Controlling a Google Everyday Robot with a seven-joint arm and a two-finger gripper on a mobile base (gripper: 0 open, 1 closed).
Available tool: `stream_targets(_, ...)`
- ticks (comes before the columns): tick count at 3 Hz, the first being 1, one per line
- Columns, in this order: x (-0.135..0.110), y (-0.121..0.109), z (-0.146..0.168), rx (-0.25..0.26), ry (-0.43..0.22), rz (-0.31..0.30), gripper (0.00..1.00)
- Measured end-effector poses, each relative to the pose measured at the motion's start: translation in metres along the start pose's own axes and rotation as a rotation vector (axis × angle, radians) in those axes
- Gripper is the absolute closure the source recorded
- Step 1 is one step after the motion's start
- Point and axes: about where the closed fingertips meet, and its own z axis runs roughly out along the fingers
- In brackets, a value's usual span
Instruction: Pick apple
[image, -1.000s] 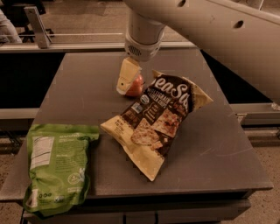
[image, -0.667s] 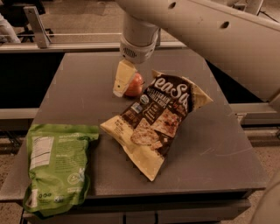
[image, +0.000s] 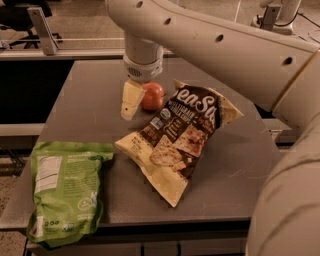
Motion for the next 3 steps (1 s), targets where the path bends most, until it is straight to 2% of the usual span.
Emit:
stream_targets(1,0.0066,0.0026,0.0176,-0.027,0.073,0.011,0.18)
stream_targets(2,0.0094,0.0037,0.0205,-0.039,0.094,0.013,0.42)
stream_targets(3,0.0121,0.0029,0.0185,-0.068,0.071,0.016,0.65)
